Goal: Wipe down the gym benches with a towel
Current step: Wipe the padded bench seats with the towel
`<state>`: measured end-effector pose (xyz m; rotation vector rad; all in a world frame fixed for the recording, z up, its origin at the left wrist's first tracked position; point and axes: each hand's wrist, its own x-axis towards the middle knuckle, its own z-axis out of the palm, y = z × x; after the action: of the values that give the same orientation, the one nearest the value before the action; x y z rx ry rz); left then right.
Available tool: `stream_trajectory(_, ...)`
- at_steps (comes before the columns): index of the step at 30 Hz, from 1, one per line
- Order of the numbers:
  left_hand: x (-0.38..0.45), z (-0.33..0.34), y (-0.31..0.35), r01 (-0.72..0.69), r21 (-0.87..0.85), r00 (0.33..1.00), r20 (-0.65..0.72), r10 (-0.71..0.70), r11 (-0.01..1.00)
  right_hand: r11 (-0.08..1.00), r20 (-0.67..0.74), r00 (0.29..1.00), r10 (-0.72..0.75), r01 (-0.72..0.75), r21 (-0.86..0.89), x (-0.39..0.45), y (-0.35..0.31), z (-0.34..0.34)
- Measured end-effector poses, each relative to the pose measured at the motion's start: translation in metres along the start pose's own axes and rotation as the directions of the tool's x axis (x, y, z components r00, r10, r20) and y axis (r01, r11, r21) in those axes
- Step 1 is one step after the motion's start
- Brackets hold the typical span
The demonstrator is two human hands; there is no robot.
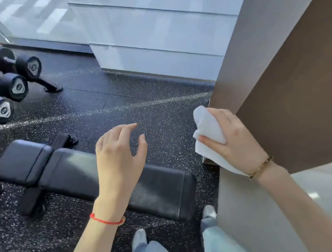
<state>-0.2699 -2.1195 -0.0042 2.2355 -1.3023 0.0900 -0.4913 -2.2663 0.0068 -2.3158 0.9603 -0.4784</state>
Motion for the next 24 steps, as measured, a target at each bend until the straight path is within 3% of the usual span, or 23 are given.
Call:
stream_trajectory(11,-0.007,0.02,0.045,0.23,0.06,0.968,-0.119,-0.222,0.971,0.987,0.189,0.97,-0.154,0.142,0.074,0.048,0.048,-0.021)
stream_trajectory(20,0.011,0.035,0.015,0.371,0.089,0.916,-0.199,-0.348,0.925,0.959,0.248,0.928,-0.28,0.257,0.121,0.122,0.044,0.017)
stream_trajectory(24,0.041,0.05,-0.013,0.443,0.083,0.876,-0.255,-0.41,0.893,0.924,0.301,0.874,-0.382,0.36,0.129,0.184,0.037,0.046)
